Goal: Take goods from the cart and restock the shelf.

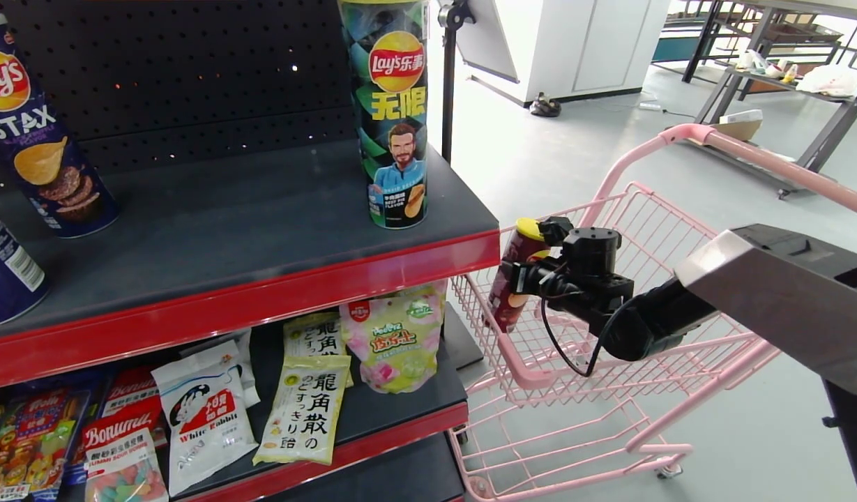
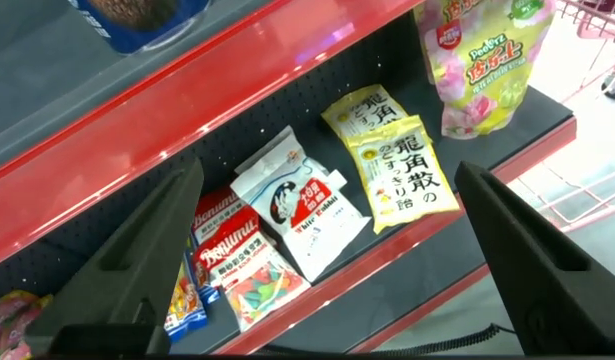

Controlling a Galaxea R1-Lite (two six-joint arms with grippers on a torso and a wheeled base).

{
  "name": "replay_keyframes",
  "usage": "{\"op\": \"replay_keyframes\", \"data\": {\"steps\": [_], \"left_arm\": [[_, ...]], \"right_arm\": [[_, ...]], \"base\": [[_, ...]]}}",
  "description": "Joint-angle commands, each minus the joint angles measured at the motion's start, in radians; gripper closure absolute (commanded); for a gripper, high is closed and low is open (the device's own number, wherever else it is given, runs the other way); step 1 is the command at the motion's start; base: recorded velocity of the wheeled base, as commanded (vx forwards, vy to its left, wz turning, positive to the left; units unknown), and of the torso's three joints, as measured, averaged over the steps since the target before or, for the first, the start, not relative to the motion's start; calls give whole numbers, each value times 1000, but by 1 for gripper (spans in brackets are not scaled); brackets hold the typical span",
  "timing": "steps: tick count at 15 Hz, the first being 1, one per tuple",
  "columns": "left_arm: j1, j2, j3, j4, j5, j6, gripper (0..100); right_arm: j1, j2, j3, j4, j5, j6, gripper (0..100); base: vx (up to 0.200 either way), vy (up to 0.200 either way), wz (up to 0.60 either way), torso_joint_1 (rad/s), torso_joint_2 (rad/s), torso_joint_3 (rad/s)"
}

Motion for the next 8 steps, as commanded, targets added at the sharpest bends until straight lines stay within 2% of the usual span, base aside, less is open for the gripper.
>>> {"op": "replay_keyframes", "data": {"steps": [1, 5, 8], "left_arm": [[0, 0, 5, 0, 0, -1, 0], [0, 2, 5, -2, -6, -20, 0], [0, 0, 6, -2, -9, -21, 0]], "right_arm": [[-15, -248, 102, 110, 5, -17, 100], [-90, -530, 195, 257, 34, -129, 100], [-87, -759, 336, 366, 51, -140, 100]], "base": [[0, 0, 0, 0, 0, 0], [0, 0, 0, 0, 0, 0], [0, 0, 0, 0, 0, 0]]}}
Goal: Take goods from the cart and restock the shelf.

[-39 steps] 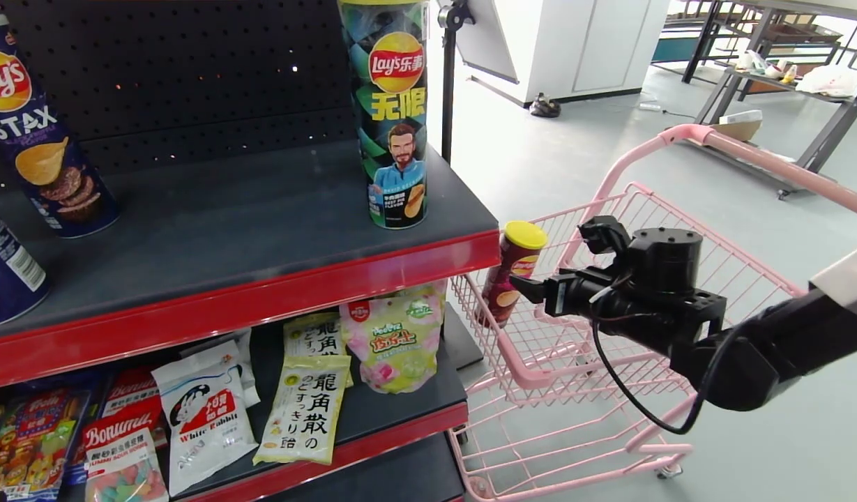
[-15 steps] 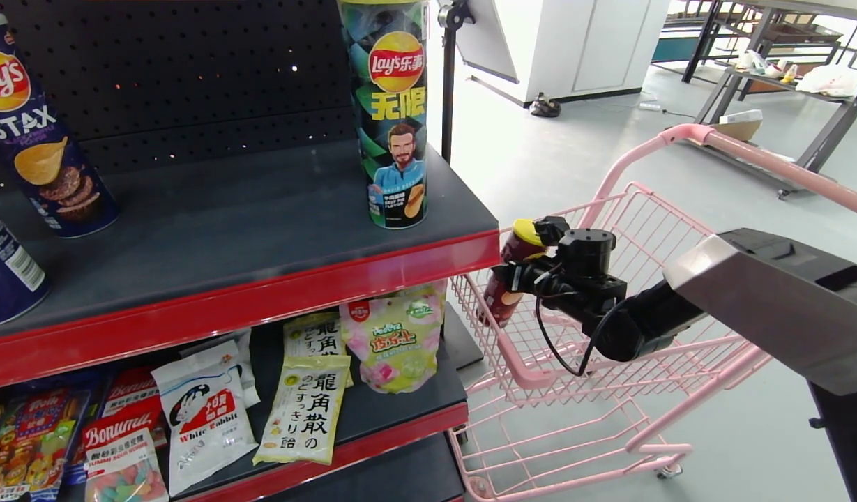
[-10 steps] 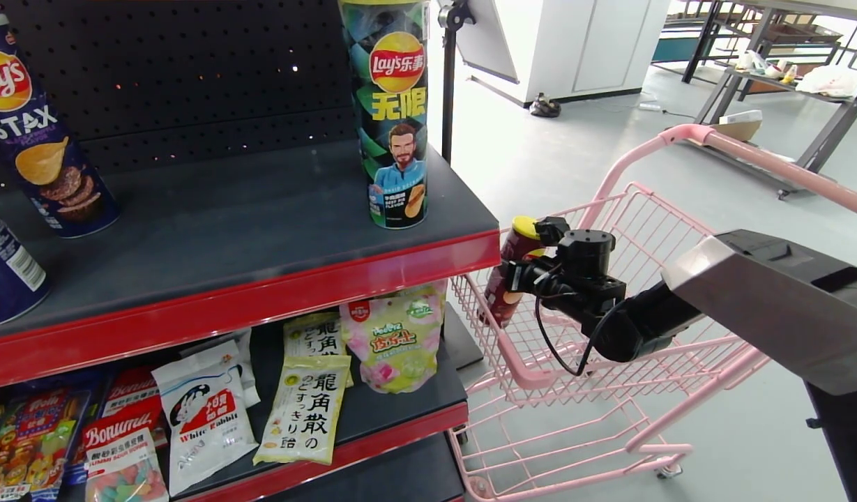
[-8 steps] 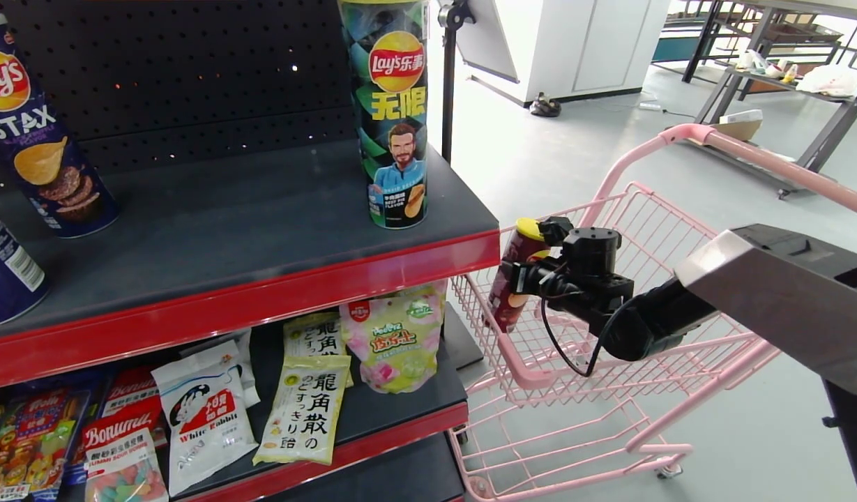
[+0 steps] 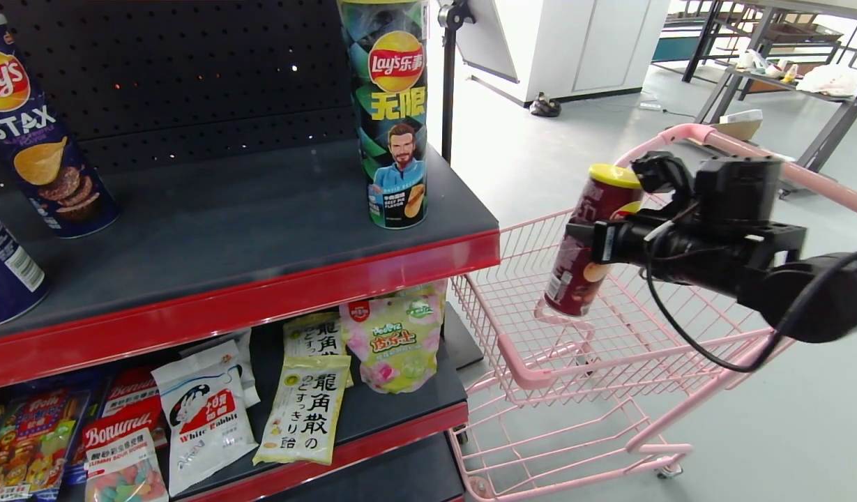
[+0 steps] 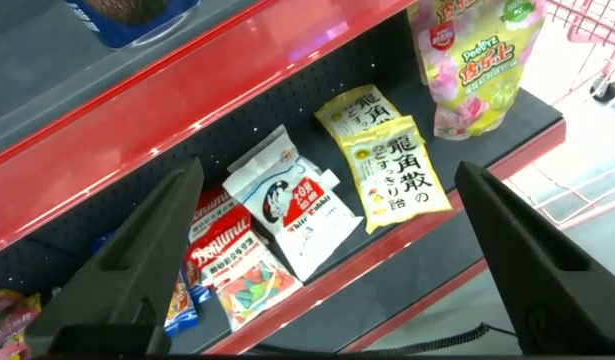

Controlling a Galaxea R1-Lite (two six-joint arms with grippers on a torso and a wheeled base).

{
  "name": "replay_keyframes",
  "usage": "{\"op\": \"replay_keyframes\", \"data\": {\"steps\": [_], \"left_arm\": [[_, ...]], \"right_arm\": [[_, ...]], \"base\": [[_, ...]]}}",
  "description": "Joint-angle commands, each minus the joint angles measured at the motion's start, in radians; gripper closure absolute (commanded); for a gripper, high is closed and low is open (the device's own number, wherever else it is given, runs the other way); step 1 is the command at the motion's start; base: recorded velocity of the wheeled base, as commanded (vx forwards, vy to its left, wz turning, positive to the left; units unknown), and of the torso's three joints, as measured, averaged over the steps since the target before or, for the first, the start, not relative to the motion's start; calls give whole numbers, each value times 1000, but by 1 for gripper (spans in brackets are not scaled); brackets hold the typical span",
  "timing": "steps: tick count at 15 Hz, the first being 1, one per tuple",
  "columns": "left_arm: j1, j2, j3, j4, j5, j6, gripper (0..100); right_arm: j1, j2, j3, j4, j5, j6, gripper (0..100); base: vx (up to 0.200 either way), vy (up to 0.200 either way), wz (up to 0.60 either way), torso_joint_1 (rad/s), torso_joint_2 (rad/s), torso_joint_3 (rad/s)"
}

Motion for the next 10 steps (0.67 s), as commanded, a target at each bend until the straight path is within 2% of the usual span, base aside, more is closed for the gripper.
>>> {"op": "replay_keyframes", "data": {"steps": [1, 2, 5, 7, 9, 10], "left_arm": [[0, 0, 2, 0, 0, 2, 0], [-2, 0, 3, 0, 0, 2, 0], [0, -5, 22, 0, -16, 2, 0], [0, -11, 23, 0, -13, 3, 0], [0, -19, 18, 0, -14, 5, 0], [-2, -22, 15, -1, -22, 16, 0]], "right_arm": [[26, -348, 185, 95, 2, -16, 100], [40, -388, 209, 96, -1, -16, 100], [181, -595, 374, 104, -18, -17, 100], [253, -615, 447, 118, -22, -23, 100], [266, -615, 496, 115, -36, -40, 100], [267, -615, 510, 112, -36, -68, 100]], "base": [[0, 0, 0, 0, 0, 0], [0, 0, 0, 0, 0, 0], [0, 0, 0, 0, 0, 0], [0, 0, 0, 0, 0, 0], [0, 0, 0, 0, 0, 0], [0, 0, 0, 0, 0, 0]]}}
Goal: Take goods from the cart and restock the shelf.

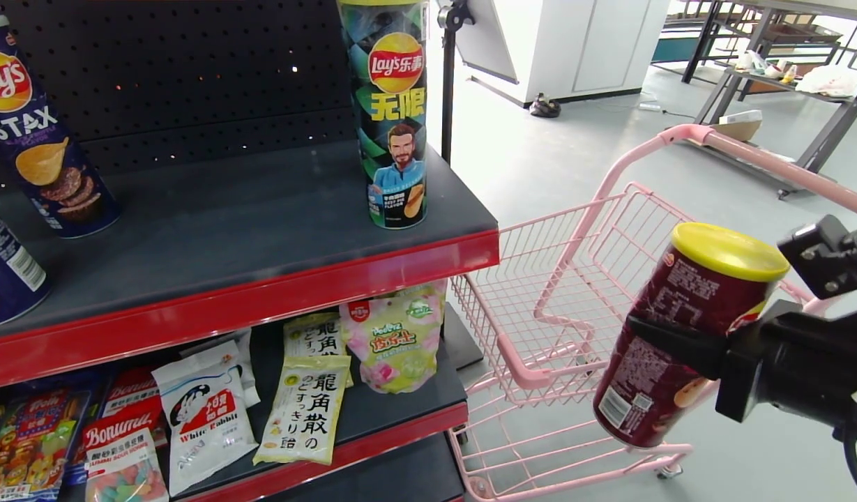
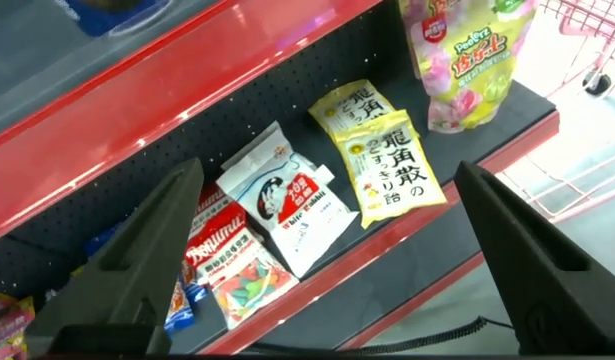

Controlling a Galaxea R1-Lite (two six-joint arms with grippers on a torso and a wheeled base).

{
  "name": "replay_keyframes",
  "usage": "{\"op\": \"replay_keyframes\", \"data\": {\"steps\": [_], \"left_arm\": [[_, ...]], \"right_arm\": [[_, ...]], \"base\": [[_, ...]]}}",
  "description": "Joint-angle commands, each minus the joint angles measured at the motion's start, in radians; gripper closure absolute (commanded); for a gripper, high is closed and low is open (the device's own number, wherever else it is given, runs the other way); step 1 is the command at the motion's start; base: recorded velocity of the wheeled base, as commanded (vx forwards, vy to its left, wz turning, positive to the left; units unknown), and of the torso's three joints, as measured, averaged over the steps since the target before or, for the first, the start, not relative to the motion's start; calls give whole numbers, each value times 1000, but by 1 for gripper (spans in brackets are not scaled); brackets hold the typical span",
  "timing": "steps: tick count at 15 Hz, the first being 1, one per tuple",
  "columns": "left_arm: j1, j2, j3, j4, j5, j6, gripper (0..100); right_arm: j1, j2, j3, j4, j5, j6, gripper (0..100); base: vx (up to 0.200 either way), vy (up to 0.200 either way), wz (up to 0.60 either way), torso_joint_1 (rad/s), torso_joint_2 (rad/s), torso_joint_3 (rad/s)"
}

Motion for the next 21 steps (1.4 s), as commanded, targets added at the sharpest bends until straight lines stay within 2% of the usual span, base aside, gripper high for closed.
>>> {"op": "replay_keyframes", "data": {"steps": [1, 2, 3, 8, 17, 21], "left_arm": [[0, -9, 6, 1, 7, 49, 0], [0, -20, 6, 3, 8, 103, 0], [0, -21, 8, 4, 7, 118, 0], [0, -18, 0, 4, 10, 121, 0], [0, -25, 5, 3, 7, 123, 0], [0, -28, 3, 3, 7, 123, 0]], "right_arm": [[13, -27, 21, 0, -4, -21, 100], [13, -25, 12, 2, -4, -35, 100], [14, -25, 10, 5, -4, -50, 100], [11, -33, 13, 5, -5, -85, 100], [8, -57, 18, 5, -11, -113, 100], [8, -64, 27, 5, -33, -118, 100]], "base": [[0, 0, 0, 0, 0, 0], [0, 0, 0, 0, 0, 0], [0, 0, 0, 0, 0, 0], [0, 0, 0, 0, 0, 0], [-200, 0, 0, 1, 0, 2], [0, 0, 600, -1, 5, 0]]}}
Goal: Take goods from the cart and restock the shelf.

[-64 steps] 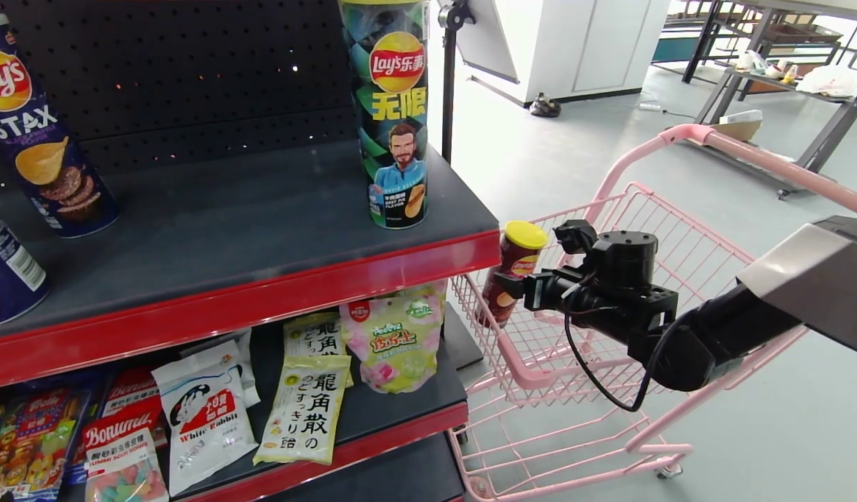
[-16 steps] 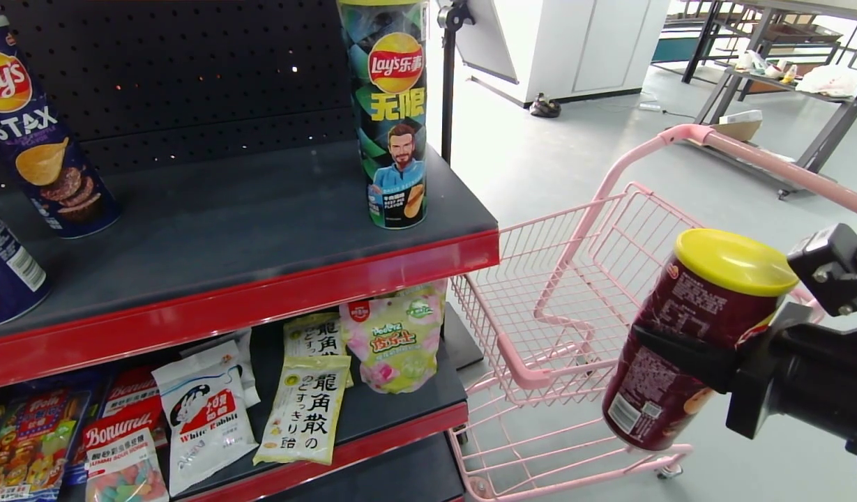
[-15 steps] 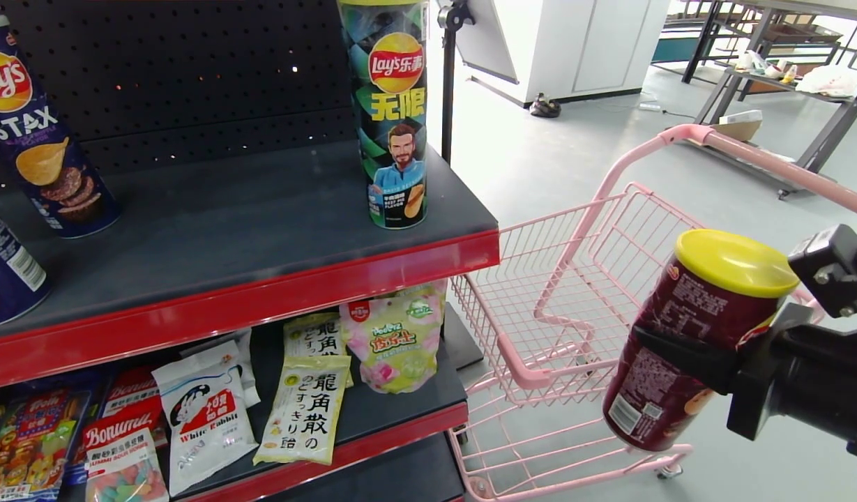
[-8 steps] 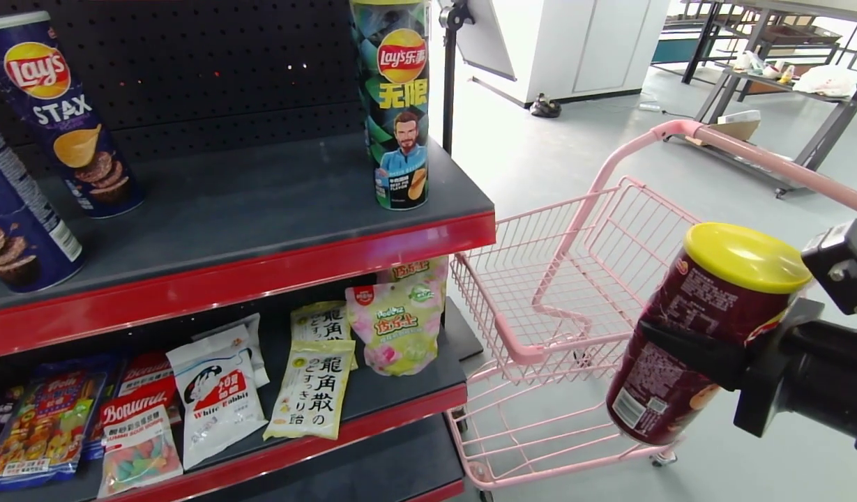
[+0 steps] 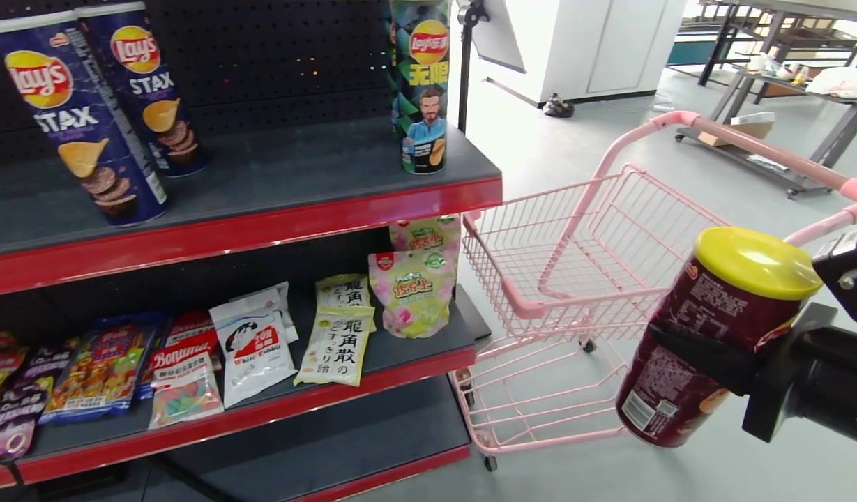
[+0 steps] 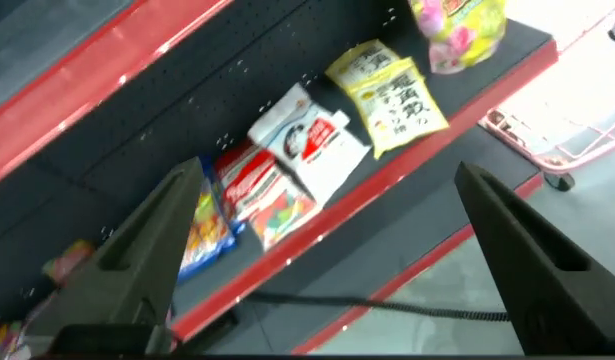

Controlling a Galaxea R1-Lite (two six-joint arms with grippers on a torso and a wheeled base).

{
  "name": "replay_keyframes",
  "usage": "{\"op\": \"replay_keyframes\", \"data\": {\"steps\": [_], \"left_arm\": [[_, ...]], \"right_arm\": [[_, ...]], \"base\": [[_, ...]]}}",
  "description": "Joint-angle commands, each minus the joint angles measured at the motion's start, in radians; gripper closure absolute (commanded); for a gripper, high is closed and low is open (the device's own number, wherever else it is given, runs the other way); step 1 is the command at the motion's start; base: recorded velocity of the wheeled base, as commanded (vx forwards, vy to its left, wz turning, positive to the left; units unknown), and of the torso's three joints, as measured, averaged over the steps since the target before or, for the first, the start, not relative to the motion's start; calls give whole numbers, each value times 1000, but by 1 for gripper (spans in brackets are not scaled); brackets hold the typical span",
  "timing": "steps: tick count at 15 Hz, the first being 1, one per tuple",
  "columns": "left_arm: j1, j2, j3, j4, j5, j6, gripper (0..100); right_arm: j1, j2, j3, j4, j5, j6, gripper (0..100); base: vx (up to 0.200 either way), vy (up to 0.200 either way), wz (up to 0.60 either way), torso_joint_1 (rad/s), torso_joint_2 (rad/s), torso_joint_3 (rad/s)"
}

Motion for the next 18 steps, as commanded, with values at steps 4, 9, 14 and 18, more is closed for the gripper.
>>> {"op": "replay_keyframes", "data": {"steps": [4, 9, 14, 18], "left_arm": [[0, -10, -1, 0, 1, 0, 0], [0, -12, -2, 0, 1, 2, 0], [-2, -15, -4, 0, -1, 2, 0], [-2, -15, -4, 0, -2, 2, 0]], "right_arm": [[2, 2, 2, -3, 5, -2, 100], [2, 9, 5, -3, 2, -3, 100], [2, 2, -2, -5, 7, -20, 100], [3, 10, -15, -5, 8, -23, 100]], "base": [[0, 0, 450, 3, 2, 4], [0, 0, 0, 0, 0, 0], [0, 0, 0, 57, -181, -127], [0, 0, 0, 169, -516, -349]]}}
